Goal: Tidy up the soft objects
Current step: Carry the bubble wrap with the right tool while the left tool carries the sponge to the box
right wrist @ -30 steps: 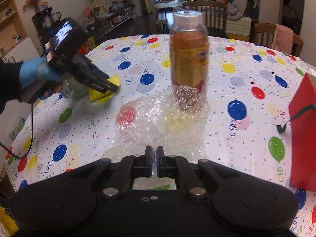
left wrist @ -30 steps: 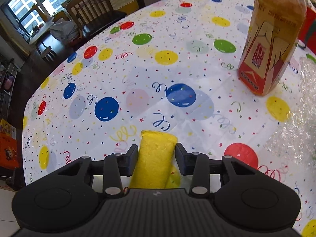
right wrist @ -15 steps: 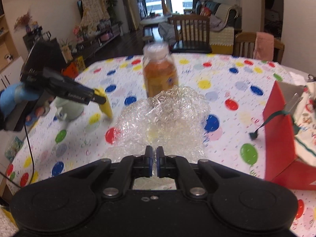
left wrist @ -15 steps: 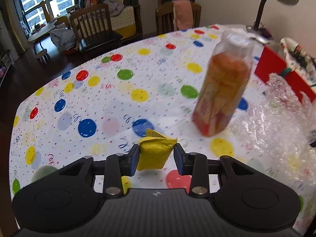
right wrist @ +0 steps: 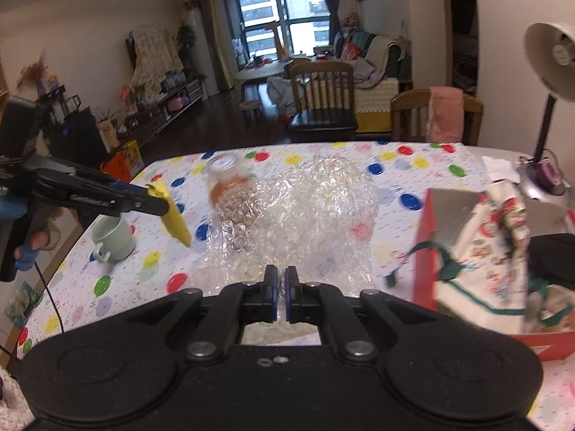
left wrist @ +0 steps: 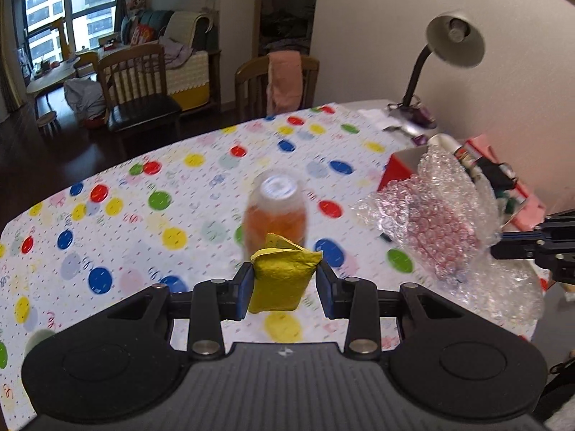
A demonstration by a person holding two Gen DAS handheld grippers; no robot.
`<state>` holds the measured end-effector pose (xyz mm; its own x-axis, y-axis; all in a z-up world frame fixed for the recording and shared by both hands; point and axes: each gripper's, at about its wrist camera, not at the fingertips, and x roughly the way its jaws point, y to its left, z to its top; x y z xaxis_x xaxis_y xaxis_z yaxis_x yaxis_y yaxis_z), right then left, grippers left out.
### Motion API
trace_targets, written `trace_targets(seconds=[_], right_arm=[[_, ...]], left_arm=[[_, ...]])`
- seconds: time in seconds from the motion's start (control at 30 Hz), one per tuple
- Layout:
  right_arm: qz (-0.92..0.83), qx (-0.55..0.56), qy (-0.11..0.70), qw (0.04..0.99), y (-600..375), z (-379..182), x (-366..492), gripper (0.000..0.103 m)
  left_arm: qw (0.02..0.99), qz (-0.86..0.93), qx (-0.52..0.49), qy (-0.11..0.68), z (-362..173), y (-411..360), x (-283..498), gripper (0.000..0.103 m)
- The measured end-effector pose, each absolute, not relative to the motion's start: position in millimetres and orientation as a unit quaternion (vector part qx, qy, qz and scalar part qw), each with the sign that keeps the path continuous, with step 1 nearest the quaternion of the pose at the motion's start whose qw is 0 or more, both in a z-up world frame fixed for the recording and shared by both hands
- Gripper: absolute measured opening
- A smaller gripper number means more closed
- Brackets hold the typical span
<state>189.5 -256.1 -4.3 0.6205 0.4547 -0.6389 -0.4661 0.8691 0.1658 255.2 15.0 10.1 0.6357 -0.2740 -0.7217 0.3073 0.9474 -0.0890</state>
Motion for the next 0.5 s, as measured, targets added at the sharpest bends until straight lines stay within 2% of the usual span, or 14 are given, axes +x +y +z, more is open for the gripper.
trace_targets(seconds=[0.5], right_arm=[[0.182,0.010,0.336,0.924,-377,20,212,0.003]], left_arm=[[0.885,-0.262,0.029,0.385,51,-132,275,0.036]])
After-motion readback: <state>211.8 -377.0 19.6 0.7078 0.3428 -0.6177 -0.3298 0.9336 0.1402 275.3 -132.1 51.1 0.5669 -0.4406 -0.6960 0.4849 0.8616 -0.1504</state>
